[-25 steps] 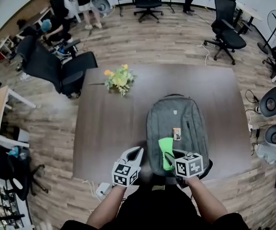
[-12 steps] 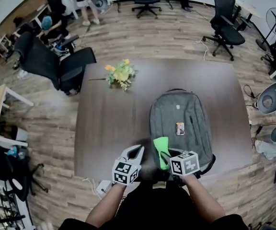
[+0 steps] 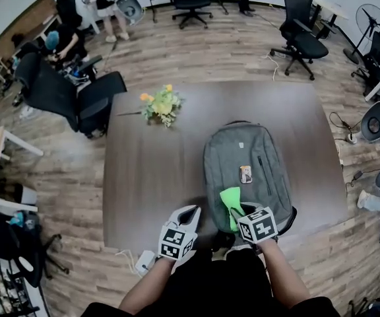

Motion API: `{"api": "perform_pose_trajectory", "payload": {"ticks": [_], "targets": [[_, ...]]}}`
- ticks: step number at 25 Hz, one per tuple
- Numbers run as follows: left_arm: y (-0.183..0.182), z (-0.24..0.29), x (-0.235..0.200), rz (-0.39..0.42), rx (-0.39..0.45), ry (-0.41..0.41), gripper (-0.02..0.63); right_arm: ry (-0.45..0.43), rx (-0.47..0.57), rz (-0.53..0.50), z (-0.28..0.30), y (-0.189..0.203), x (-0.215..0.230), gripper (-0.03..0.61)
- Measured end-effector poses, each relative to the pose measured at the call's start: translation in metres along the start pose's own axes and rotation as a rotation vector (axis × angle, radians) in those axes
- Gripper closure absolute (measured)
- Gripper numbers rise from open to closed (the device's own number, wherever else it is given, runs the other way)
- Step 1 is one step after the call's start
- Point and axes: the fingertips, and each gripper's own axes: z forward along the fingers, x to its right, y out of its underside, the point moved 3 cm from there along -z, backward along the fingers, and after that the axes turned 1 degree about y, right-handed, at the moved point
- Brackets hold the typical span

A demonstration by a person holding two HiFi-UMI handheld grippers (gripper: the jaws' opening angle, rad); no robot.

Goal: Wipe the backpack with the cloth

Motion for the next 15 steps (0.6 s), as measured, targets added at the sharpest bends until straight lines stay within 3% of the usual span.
{"api": "perform_pose_trajectory", "payload": {"ticks": [15], "targets": [[-0.009, 0.005, 0.02, 0.061, 0.009, -0.07, 0.594, 0.19, -0.007, -0.113, -0.033, 0.019, 0.069, 0.466]]}}
